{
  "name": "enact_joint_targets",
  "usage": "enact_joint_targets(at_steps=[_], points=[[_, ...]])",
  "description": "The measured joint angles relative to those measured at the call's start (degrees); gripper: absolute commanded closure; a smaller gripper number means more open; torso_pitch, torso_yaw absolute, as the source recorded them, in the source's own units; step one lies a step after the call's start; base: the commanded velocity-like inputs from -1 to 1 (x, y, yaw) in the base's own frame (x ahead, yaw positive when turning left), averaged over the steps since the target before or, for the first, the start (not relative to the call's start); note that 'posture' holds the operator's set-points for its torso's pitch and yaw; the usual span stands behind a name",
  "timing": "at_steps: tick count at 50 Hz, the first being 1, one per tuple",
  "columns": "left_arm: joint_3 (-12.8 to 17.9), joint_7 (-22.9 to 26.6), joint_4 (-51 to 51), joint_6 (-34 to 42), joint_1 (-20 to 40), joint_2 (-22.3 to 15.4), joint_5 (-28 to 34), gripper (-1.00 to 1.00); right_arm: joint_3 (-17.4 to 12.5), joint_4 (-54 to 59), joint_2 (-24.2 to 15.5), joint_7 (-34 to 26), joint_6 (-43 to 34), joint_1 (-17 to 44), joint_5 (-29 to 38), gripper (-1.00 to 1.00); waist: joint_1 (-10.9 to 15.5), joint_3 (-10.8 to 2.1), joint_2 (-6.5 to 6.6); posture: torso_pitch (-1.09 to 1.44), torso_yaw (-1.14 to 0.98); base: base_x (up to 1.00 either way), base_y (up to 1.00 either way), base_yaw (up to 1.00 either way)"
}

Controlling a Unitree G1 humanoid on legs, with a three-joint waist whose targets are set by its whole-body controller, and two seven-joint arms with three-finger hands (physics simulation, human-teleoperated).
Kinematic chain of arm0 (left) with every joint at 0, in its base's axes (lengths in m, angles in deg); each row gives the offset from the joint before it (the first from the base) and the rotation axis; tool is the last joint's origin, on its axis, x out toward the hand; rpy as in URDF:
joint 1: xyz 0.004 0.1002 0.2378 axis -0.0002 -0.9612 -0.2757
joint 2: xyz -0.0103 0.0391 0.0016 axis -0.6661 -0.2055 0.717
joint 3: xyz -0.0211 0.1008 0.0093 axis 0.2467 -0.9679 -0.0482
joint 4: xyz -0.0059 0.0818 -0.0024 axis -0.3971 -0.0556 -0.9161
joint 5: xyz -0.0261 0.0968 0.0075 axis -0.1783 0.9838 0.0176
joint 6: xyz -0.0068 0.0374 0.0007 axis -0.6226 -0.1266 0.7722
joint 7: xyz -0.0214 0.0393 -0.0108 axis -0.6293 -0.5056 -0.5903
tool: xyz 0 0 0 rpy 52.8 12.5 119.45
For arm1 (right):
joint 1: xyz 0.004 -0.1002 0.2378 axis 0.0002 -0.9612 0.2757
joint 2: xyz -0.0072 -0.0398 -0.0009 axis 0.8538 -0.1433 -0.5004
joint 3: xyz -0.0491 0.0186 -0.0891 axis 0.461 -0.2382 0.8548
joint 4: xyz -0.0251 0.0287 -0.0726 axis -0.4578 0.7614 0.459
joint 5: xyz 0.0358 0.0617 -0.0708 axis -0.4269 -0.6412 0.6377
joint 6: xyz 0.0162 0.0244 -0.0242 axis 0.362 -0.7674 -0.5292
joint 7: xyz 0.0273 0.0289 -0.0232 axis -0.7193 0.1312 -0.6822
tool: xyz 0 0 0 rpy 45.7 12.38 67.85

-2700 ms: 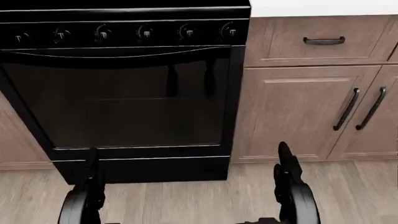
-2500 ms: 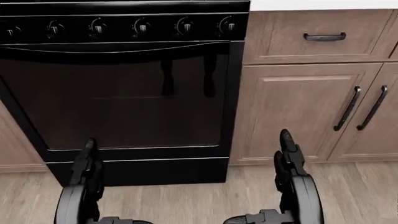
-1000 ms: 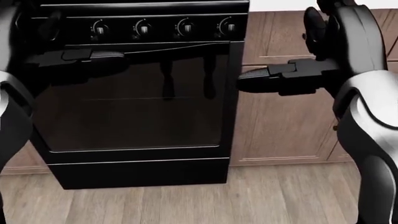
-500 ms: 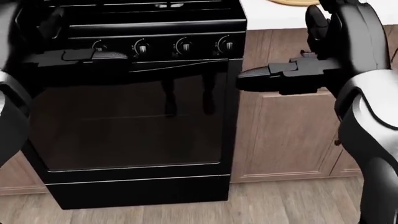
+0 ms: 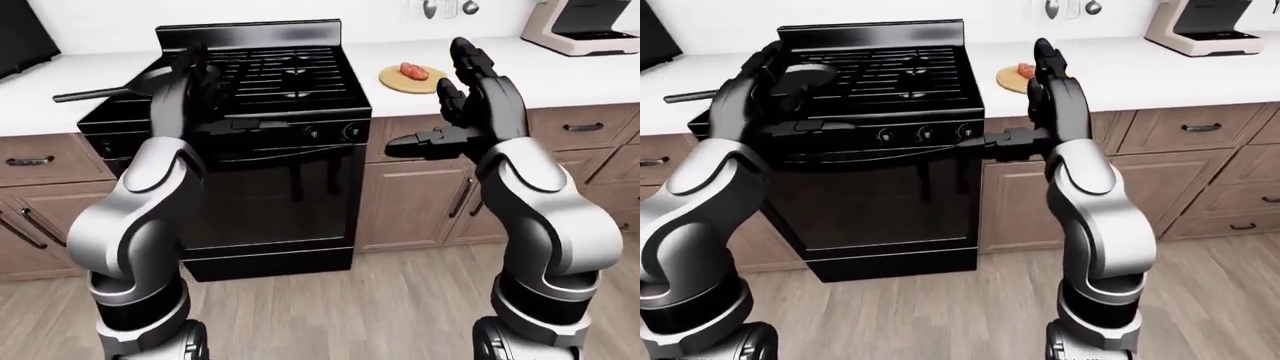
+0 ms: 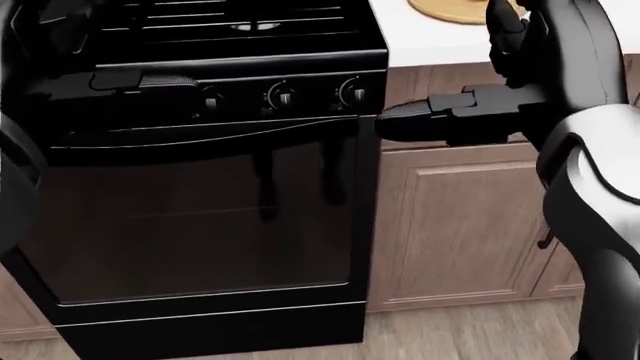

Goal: Pick the steak from the plate and place it in the pan.

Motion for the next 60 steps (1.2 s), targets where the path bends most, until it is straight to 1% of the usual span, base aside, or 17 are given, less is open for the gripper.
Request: enact_joint_targets(at_steps=[5, 13, 15, 19, 23, 26, 29, 32, 36, 39, 40, 43, 45, 50, 52, 57, 60], points=[[0.47, -0.7, -0.32, 1.42, -0.4, 0.22, 0.42, -1.0, 0.55, 0.47, 0.05, -0.42, -0.84, -0.58, -0.78, -1.0, 0.61, 0.0, -1.08, 0.0, 0.0, 0.16, 0.0, 0.0], [0.27, -0.36, 0.02, 0.12, 0.22, 0.31, 0.24, -1.0, 0.21, -1.66, -0.26, 0.46, -1.19, 1.2, -0.78, -1.0, 0.94, -0.58, -6.67, 0.0, 0.0, 0.16, 0.0, 0.0], [-0.69, -0.22, -0.31, 0.34, -0.28, 0.84, 0.03, -1.0, -0.45, -1.81, -0.37, 0.77, -2.0, 0.85, -0.72, -1.0, 0.31, 0.21, -5.91, 0.0, 0.0, 0.16, 0.0, 0.0], [-1.23, 0.19, -0.75, 1.23, -0.16, 0.77, -0.54, -1.0, -0.69, -1.17, -0.59, 1.13, -2.77, 0.71, -0.56, -1.0, 0.21, -0.05, -5.31, 0.0, 0.0, 0.15, 0.0, 0.0], [-0.18, 0.07, 0.24, 0.48, 0.33, 0.38, -0.31, -1.0, -0.53, -1.56, -0.69, 0.87, -1.65, 0.74, -0.74, -1.0, 0.04, 0.27, -2.67, 0.0, 0.0, 0.16, 0.0, 0.0], [-0.15, 0.0, 0.43, 0.23, 0.64, 0.03, -0.22, -1.0, -0.36, -1.1, -0.57, 0.76, -0.82, 0.69, -0.65, -1.0, -0.3, -0.29, 0.26, 0.0, 0.0, 0.16, 0.0, 0.0], [0.52, -0.12, -0.84, 0.08, -0.6, -0.04, 0.3, -1.0, 0.92, -0.28, 0.15, 0.38, -0.89, -0.17, -1.04, -1.0, 0.53, 0.41, -0.43, 0.0, 0.0, 0.16, 0.0, 0.0], [0.25, -0.09, -1.92, 0.02, -0.92, 0.0, 0.96, -1.0, 0.81, -0.39, 0.03, 0.17, -1.78, 0.11, -1.45, -1.0, 0.71, -0.05, -1.16, 0.0, 0.0, 0.15, 0.0, 0.0], [-0.07, 0.36, -1.12, -0.62, -0.48, 0.08, 1.11, -1.0, -0.34, -1.72, 0.04, 0.61, -1.52, 1.13, -1.61, -1.0, 0.93, -0.1, -3.78, 0.0, 0.0, 0.16, 0.0, 0.0], [0.44, 0.28, -0.43, -0.17, 0.46, -0.06, 0.87, -1.0, -0.35, -2.51, -0.12, 1.12, -1.91, 1.96, -2.13, -1.0, 1.16, -0.59, -7.01, 0.0, 0.0, 0.16, 0.0, 0.0], [0.42, 0.1, 0.03, 0.16, 0.53, 0.37, 0.67, -1.0, -0.51, -2.62, -0.37, 1.23, -1.94, 1.69, -2.29, -1.0, 0.68, -0.39, -6.34, 0.0, 0.0, 0.16, 0.0, 0.0], [-0.41, 0.06, 0.16, 1.33, 0.45, 0.51, -0.45, -1.0, -1.11, -2.06, -0.46, 1.83, -2.9, 1.01, -2.22, -1.0, 0.02, -0.09, -6.48, 0.0, 0.0, 0.15, 0.0, 0.0], [-0.49, 0.15, -0.25, 1.37, 0.38, 0.37, -0.74, -1.0, -1.01, -1.66, -0.52, 2.04, -3.19, 1.29, -2.2, -1.0, 0.14, -0.25, -5.7, 0.0, 0.0, 0.17, 0.0, 0.0], [-0.13, -0.08, 0.08, 0.67, 0.64, 0.09, -0.55, -1.0, -0.73, -1.79, -0.65, 1.88, -1.9, 1.3, -2.63, -1.0, -0.12, 0.35, -2.13, 0.0, 0.0, 0.16, 0.0, 0.0], [-0.09, -0.16, 0.24, 0.62, 0.78, 0.04, -0.59, -1.0, -0.76, -1.5, -0.72, 1.87, -1.7, 1.43, -2.69, -1.0, -0.35, 0.02, 0.21, 0.0, 0.0, 0.16, 0.0, 0.0], [0.66, -0.55, -1.15, 0.97, -0.44, -0.26, 0.12, -1.0, 0.88, -0.55, 0.05, 1.42, -2.16, 0.65, -3.45, -1.0, 0.88, 0.09, -0.58, 0.0, 0.0, 0.15, 0.0, 0.0], [0.42, -0.57, -0.66, 1.01, 0.17, -0.25, 0.18, -1.0, 0.37, -1.03, -0.23, 1.36, -1.94, 1.04, -3.52, -1.0, 0.77, -0.41, -2.13, 0.0, 0.0, 0.12, 0.0, 0.0]])
